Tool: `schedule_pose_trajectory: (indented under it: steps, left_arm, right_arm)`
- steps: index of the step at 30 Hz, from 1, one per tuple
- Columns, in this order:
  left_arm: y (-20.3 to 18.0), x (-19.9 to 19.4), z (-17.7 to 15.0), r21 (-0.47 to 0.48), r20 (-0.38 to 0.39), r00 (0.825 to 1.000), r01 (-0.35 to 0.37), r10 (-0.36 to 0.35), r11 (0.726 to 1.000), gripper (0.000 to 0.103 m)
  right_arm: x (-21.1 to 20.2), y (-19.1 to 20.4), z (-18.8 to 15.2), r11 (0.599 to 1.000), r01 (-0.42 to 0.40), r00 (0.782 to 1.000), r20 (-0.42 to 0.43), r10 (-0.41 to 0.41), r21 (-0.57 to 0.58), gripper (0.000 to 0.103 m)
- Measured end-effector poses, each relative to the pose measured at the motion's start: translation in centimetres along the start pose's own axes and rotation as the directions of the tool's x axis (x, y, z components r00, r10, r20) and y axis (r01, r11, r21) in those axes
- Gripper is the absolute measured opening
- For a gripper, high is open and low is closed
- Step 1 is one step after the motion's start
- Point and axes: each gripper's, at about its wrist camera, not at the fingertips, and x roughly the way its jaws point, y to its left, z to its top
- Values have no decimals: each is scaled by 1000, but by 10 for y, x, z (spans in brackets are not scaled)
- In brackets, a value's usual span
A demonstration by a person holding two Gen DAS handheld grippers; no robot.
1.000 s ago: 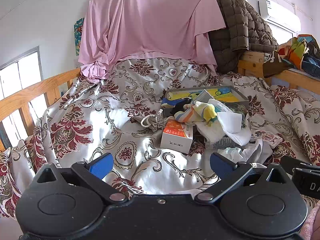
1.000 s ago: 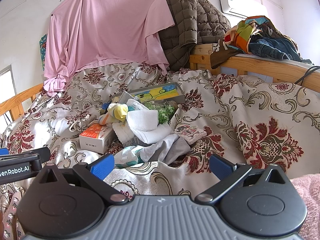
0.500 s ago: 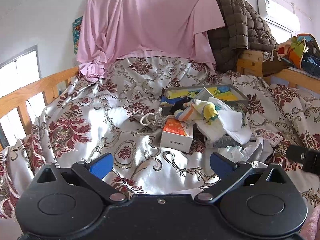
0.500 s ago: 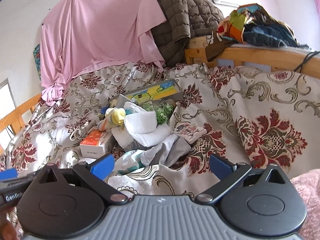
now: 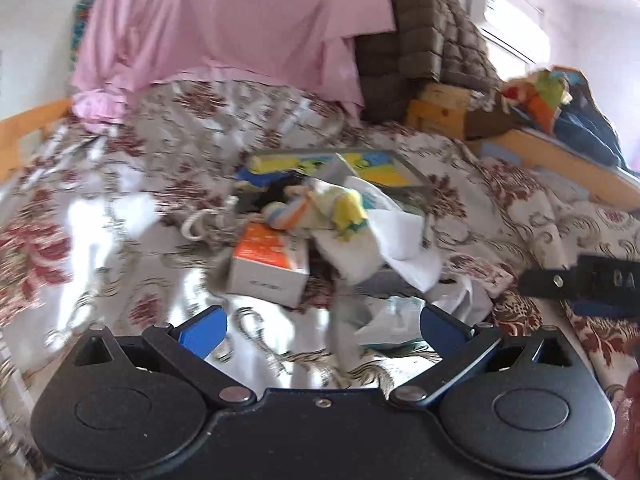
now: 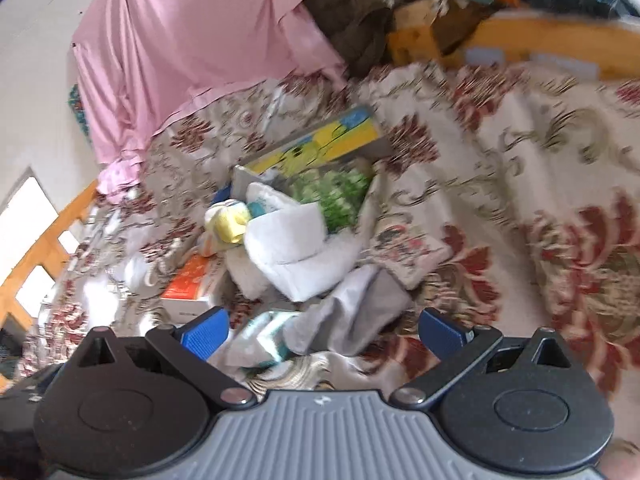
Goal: Organize soft objects
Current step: 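Grasp the white-blue tissue packet with the left tool while the right tool grasps grey cloth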
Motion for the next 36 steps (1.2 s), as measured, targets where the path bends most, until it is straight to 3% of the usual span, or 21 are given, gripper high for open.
schedule_pose_trajectory:
  steps: [4,8,13,18,24,28,32,36]
  left_arm:
    - [-6,30,6,53,-49,996,73,-70,996,102]
    - [-12,59,12,92,-114,984,151,-140,984,102]
    - [-21,95,13,149,-211,950,265,-231,953,102]
    - [-26,123,11,169,-306,914,326,-265,930,102]
    - [-9,148,14,77,-367,875,368,-317,927,101]
    - [8,159,17,-53,-376,847,384,-375,922,100]
    - [19,166,19,-196,-363,837,360,-409,912,96]
    - [21,174,23,-270,-379,839,303,-390,914,86]
  right_arm:
    - [26,-9,16,999,-41,997,-67,42,17,103]
    - [56,-21,29,990,-114,980,-155,125,76,103]
    - [85,-40,30,973,-127,959,-229,170,191,103]
    - [106,-42,27,975,-110,945,-282,163,194,103]
    - [117,-40,23,984,-60,941,-320,113,168,102]
    - [117,-42,21,984,-43,943,-318,98,175,100]
    - [118,-38,19,990,-20,946,-319,64,140,96]
    - [118,-32,16,997,7,948,-318,19,80,89]
